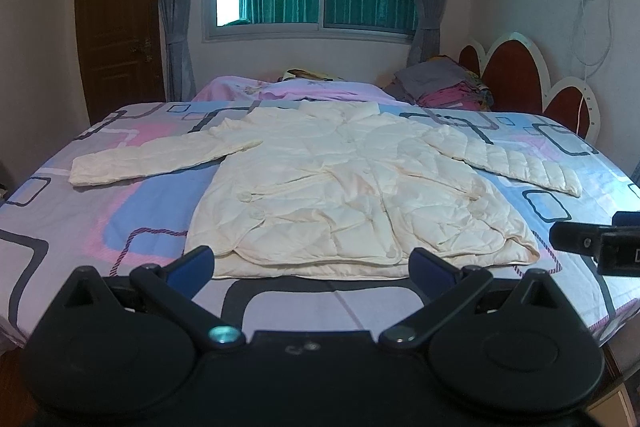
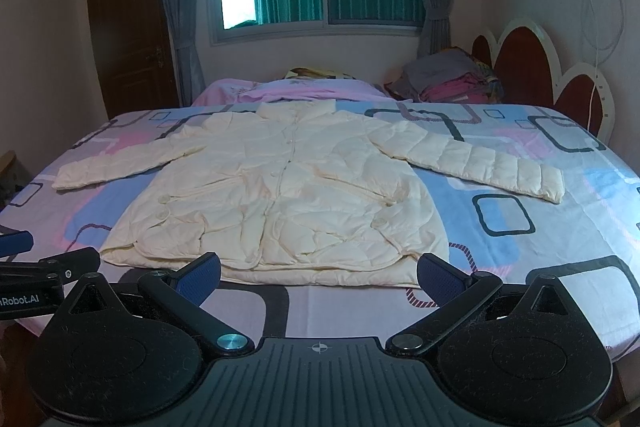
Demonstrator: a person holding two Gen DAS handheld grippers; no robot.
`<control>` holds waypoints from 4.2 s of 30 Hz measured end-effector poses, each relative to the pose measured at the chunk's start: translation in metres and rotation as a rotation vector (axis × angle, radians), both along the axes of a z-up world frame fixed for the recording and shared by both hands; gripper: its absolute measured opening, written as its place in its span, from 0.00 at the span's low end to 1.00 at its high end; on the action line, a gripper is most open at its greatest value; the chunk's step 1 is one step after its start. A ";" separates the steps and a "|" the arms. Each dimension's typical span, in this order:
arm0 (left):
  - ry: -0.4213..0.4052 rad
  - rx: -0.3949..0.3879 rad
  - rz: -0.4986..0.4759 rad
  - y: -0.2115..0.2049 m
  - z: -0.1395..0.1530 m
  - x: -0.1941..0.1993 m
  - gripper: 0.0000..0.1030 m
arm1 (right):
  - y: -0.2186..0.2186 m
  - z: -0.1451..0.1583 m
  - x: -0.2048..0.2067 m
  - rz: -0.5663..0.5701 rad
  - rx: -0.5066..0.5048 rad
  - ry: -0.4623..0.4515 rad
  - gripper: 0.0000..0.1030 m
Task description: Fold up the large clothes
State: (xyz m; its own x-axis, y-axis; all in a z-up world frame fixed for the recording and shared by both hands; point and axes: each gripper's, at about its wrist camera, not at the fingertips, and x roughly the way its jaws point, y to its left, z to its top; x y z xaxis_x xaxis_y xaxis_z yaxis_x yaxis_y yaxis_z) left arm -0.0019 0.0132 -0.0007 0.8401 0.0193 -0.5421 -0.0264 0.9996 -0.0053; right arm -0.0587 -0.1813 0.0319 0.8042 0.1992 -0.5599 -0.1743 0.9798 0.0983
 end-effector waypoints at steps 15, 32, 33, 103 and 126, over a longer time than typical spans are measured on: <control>0.001 0.005 0.003 -0.003 -0.001 -0.001 1.00 | -0.006 -0.001 -0.001 -0.004 0.000 0.000 1.00; 0.010 0.044 0.008 -0.010 -0.005 0.019 1.00 | -0.009 -0.008 0.022 -0.028 0.001 0.001 1.00; 0.011 0.044 0.005 -0.010 -0.005 0.024 1.00 | -0.010 -0.008 0.028 -0.033 -0.002 0.000 1.00; 0.217 -0.010 0.022 -0.091 -0.081 0.415 1.00 | -0.346 -0.137 0.394 -0.657 0.266 0.078 0.04; 0.174 -0.189 0.057 0.106 -0.079 0.383 0.78 | 0.079 -0.102 0.454 0.133 -0.031 -0.007 0.04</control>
State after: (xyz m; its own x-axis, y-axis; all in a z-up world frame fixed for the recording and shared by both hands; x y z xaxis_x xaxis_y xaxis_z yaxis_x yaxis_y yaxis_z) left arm 0.3812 0.1194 -0.0793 0.7346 -0.0515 -0.6765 -0.0992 0.9782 -0.1822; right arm 0.3956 -0.1025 -0.0704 0.7758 0.2867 -0.5620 -0.3033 0.9506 0.0663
